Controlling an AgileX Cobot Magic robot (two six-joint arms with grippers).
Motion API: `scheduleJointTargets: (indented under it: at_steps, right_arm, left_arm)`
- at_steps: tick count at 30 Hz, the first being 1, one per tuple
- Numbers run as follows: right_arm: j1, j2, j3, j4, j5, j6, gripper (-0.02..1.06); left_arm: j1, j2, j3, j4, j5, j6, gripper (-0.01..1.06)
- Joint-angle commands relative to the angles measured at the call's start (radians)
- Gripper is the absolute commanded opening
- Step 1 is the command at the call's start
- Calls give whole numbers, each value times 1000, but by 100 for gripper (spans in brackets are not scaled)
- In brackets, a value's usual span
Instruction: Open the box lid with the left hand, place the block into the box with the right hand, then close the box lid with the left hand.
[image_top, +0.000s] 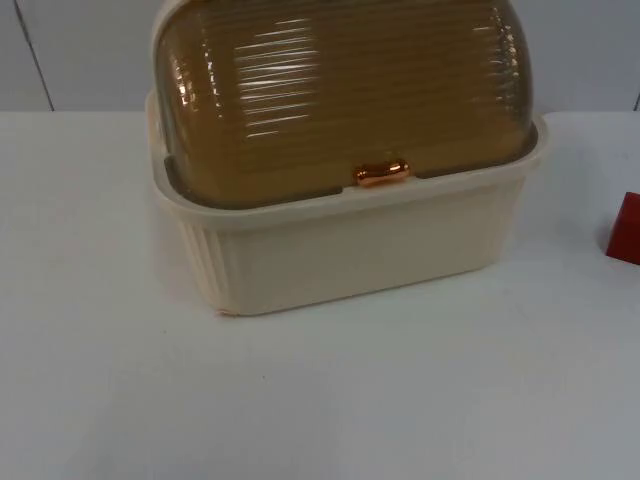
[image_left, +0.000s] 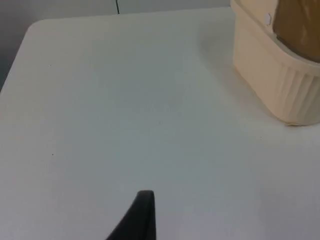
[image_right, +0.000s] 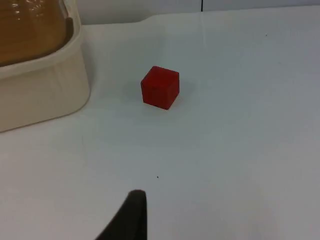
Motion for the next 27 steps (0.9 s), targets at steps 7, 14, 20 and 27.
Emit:
scheduleJointTargets:
  at_steps: [7,14,20,27]
  right_arm:
    - [0,113,-114,-9,-50,33,104]
    - [0,289,-266,-14,-156,58,104]
    - [0,475,-369,-92,-253,61,104]
    - [0,692,-440,-108,-412,79,104]
  left_arm:
    - [-2,120,-128,60,-81,-35,104]
    - [-2,333,-260,117,-230,-52,104]
    - [-2,516,-321,83,-370,-61,104]
    - [-2,690,-385,83,-447,-61,104]
